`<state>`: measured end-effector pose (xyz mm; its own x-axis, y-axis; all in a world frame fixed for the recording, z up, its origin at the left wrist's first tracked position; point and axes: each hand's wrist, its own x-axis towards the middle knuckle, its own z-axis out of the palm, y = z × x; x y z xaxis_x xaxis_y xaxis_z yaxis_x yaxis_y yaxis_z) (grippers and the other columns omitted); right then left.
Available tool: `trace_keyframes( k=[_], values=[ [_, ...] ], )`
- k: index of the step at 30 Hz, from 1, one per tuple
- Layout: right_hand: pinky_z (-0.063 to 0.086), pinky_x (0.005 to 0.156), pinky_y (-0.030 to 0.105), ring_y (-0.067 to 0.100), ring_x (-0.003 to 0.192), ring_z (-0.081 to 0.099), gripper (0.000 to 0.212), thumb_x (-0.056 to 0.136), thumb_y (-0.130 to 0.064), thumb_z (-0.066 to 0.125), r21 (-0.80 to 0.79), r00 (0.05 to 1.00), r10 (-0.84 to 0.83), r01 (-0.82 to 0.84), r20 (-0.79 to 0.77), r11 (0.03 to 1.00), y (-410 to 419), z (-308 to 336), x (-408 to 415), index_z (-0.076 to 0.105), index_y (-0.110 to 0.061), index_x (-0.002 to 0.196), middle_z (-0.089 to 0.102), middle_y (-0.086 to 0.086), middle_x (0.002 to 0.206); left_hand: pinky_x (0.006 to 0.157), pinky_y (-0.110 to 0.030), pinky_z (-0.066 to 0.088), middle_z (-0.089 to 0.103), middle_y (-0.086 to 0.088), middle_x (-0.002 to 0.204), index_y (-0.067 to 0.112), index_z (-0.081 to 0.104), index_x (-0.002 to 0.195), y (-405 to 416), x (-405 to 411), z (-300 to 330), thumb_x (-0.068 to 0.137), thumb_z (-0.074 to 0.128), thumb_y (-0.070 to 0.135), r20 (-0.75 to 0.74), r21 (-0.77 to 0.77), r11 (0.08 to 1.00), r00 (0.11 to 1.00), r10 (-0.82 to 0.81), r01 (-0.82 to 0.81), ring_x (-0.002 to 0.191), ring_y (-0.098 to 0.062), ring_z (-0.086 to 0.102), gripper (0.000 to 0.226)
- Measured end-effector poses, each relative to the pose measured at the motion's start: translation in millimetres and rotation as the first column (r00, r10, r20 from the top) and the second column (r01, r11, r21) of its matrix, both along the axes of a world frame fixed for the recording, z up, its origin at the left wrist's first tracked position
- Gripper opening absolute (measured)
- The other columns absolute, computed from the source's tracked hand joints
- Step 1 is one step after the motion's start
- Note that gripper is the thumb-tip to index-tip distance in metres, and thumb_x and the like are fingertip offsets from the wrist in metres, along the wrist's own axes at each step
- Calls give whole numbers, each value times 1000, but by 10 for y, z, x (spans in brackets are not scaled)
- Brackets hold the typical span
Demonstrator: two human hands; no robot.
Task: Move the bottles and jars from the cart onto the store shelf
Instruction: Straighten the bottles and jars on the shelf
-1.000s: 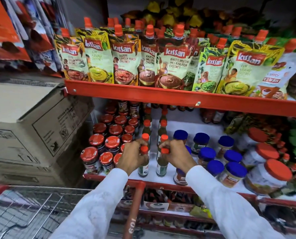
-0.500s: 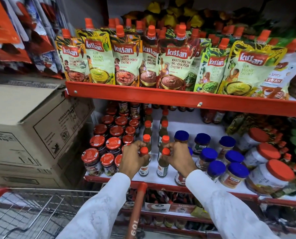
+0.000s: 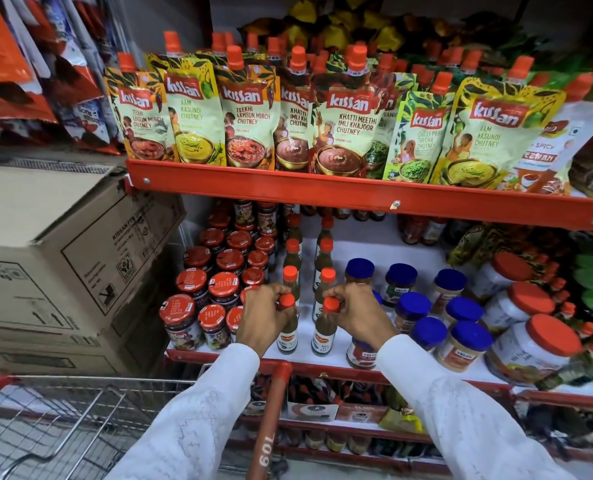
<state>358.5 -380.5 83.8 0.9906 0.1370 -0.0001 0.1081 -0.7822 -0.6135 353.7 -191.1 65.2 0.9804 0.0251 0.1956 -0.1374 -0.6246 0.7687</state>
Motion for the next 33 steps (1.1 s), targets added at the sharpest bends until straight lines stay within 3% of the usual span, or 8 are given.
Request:
trace_keyframes(
  k=[3, 7, 9, 16, 18, 22, 25, 33],
  values=[
    [52, 98, 29, 20, 113, 66, 44, 79, 2, 76, -12, 1000, 21, -21, -8, 1000, -4, 5, 9, 69, -14, 120, 71, 4, 123, 78, -23, 58, 70, 7, 83, 12, 74, 100, -3, -9, 12, 71, 85, 11, -5, 3, 1000, 1000, 3, -3, 78, -12, 69, 31],
    [53, 102, 42, 25, 115, 64, 46, 81, 0, 75, -50, 997, 65, -67, -40, 997, -9, 15, 25, 67, -15, 124, 68, 7, 127, 63, 3, 44, 67, 10, 80, 12, 74, 100, -3, -17, 21, 71, 86, 13, -21, -7, 1000, 1000, 4, -5, 70, 4, 61, 32],
    [53, 101, 43, 26, 114, 63, 45, 82, -1, 75, -62, 997, 70, -73, -45, 995, -13, 15, 27, 66, -16, 124, 66, 7, 126, 60, 6, 40, 67, 10, 82, 11, 74, 102, -6, -16, 20, 70, 86, 13, -30, -12, 1000, 1000, 5, -6, 70, 6, 60, 34],
    [56, 98, 42, 24, 108, 66, 50, 80, -2, 78, -30, 997, 62, -63, -39, 998, -3, 35, -14, 64, -19, 125, 67, 5, 125, 67, -5, 52, 69, 9, 84, 12, 73, 107, -16, -10, 9, 69, 88, 17, -41, 1, 1000, 999, -4, 4, 71, 7, 61, 41],
    [56, 98, 41, 23, 111, 66, 55, 79, -2, 78, -14, 998, 67, -67, -23, 998, -17, 59, -57, 62, -19, 129, 68, 3, 128, 73, -11, 53, 74, 3, 92, 13, 71, 111, -25, -30, 25, 69, 88, 18, -33, 8, 1000, 999, -3, 3, 77, -5, 67, 45],
    [58, 84, 26, 6, 87, 64, 57, 79, -2, 78, 34, 998, 32, -33, 48, 999, -216, 58, -231, 62, -21, 131, 66, -18, 94, 80, -26, 50, 68, 8, 91, 22, 72, 104, -99, -152, 110, 73, 83, 25, 165, 100, 993, 985, 52, -69, 88, -13, 63, 33],
    [58, 92, 29, 11, 92, 65, 56, 81, 0, 74, 80, 997, -77, 75, 15, 994, -536, 14, -420, 62, -22, 131, 70, -4, 105, 79, -27, 48, 66, 9, 94, 26, 69, 97, -270, -290, 168, 78, 76, 30, 284, 132, 986, 957, 62, -103, 87, -12, 57, 21],
    [53, 68, 22, 14, 77, 64, 46, 77, 14, 66, 46, 953, -285, 282, 101, 958, -1607, -11, -618, 68, -5, 119, 75, 14, 103, 62, -19, 50, 71, 8, 76, 18, 72, 90, -1406, -454, -4, 80, 73, 11, -97, -178, 982, 991, -88, 69, 58, 4, 60, 12]
  ],
)
